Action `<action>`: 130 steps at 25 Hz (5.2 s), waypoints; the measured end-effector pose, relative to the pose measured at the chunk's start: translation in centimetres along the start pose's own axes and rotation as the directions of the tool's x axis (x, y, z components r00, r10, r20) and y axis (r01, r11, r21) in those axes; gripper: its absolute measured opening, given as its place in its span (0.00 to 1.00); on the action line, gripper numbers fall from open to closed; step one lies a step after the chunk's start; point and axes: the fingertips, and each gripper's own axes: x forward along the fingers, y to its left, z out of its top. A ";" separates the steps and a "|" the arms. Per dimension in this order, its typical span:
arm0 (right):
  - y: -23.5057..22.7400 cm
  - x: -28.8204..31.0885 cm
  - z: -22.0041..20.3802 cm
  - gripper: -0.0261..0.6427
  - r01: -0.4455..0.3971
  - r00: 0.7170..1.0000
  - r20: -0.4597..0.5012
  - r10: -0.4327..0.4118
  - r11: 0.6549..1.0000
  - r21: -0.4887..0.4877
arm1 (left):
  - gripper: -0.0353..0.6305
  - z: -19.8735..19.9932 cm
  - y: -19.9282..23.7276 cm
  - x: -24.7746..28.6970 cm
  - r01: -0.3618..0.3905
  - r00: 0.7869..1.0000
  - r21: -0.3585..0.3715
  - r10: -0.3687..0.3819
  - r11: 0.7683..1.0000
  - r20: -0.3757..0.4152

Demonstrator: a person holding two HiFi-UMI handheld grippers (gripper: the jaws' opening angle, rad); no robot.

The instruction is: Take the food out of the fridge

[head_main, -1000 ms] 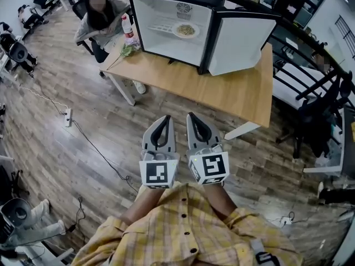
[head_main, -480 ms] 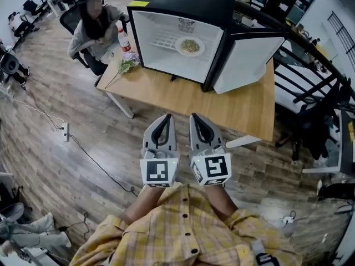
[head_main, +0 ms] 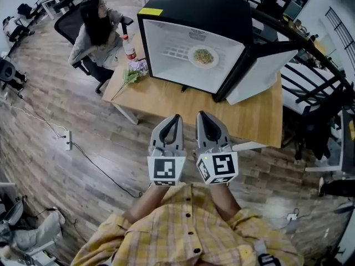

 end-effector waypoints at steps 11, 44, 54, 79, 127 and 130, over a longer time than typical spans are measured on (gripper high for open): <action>0.5 2.5 -0.7 0.05 0.051 0.998 -0.038 -0.052 0.998 -0.035 | 0.06 -0.5 3.3 1.4 0.014 1.000 -0.042 -0.015 0.999 -0.014; -10.1 11.5 -2.6 0.05 0.124 0.990 -0.070 -0.125 0.992 -0.013 | 0.06 -4.2 4.3 18.9 0.114 0.984 -0.141 -0.132 0.983 -0.122; -13.7 13.0 -3.3 0.05 0.157 0.984 -0.081 -0.158 0.988 -0.011 | 0.13 -7.8 4.5 23.1 0.111 0.969 -0.569 -0.215 0.815 -0.119; -16.1 15.8 -3.8 0.05 0.178 0.979 -0.106 -0.176 0.984 0.006 | 0.20 -14.7 6.1 29.8 -0.081 0.967 -0.981 -0.224 0.177 -0.120; -13.3 10.9 -3.6 0.05 0.158 0.985 -0.087 -0.152 0.986 0.060 | 0.08 -10.9 4.9 22.0 -0.109 0.979 -0.992 -0.166 0.063 -0.118; -12.9 10.6 -3.2 0.05 0.157 0.985 -0.084 -0.152 0.986 0.055 | 0.08 -10.2 4.7 20.8 -0.103 0.981 -0.993 -0.158 0.061 -0.112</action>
